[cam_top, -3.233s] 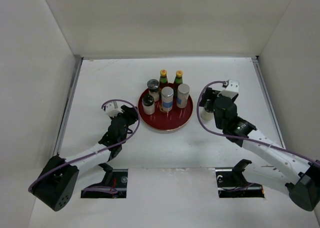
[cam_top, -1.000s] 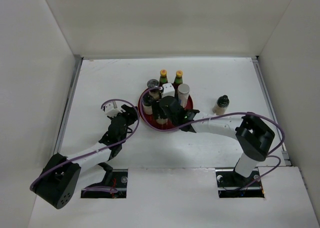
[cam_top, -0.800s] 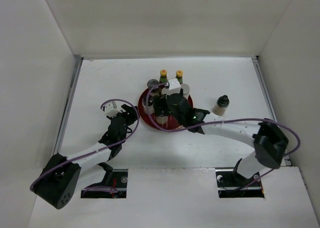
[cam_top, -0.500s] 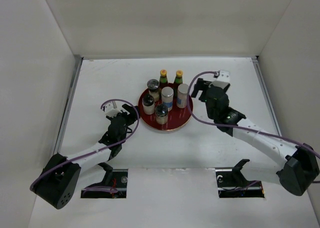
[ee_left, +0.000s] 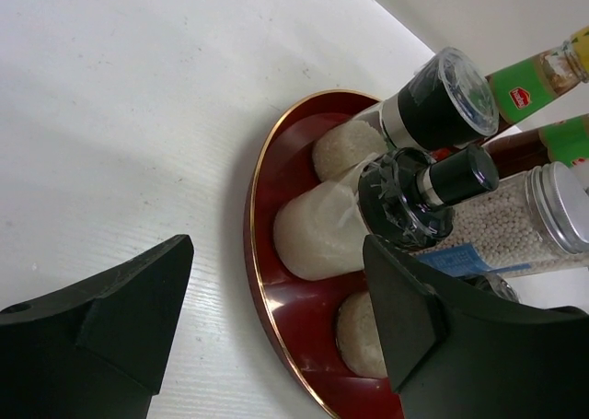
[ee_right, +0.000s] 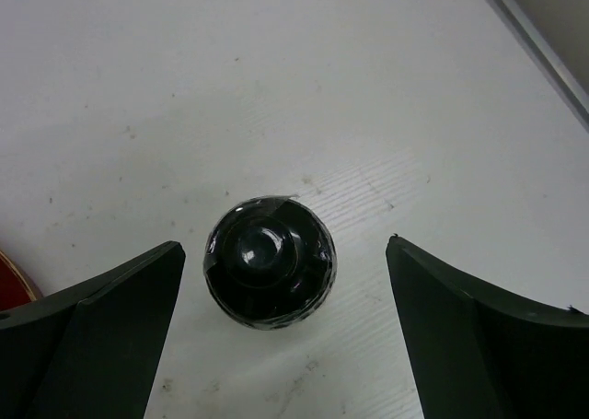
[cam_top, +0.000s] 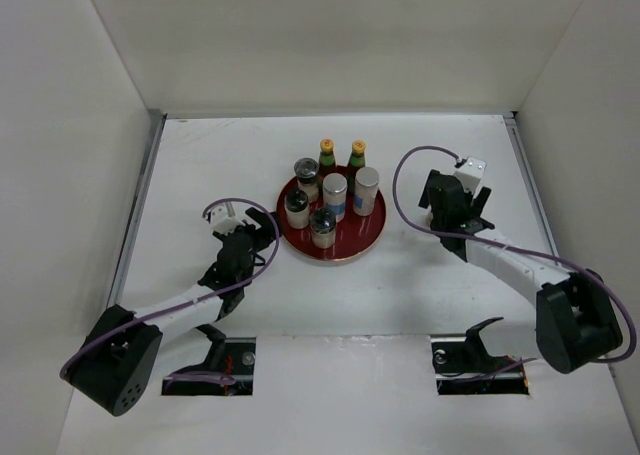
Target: Organize the condiment bottles
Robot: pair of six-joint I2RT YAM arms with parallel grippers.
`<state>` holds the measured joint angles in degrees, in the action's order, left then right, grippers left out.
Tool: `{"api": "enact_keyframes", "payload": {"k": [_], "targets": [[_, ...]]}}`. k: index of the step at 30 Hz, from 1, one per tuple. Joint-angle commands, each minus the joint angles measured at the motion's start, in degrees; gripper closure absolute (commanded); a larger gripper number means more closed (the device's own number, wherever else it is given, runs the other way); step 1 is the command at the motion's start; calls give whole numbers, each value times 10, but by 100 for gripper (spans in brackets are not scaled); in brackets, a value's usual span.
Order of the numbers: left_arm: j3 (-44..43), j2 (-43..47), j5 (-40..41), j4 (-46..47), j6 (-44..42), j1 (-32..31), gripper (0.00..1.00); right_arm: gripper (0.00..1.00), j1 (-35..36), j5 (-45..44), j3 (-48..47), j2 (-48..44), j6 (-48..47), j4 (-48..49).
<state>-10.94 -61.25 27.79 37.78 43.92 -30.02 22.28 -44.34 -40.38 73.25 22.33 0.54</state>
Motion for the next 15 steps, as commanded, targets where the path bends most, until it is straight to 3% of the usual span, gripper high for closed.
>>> {"api": "enact_keyframes", "payload": {"k": [1, 8, 15], "targets": [[1, 1, -4, 27, 6, 1, 26, 2, -18, 60, -26, 21, 10, 28], [2, 1, -5, 28, 6, 2, 26, 12, -43, 105, -22, 47, 23, 66], [3, 2, 0, 28, 7, 4, 22, 41, -45, 97, -15, 39, 18, 90]]}}
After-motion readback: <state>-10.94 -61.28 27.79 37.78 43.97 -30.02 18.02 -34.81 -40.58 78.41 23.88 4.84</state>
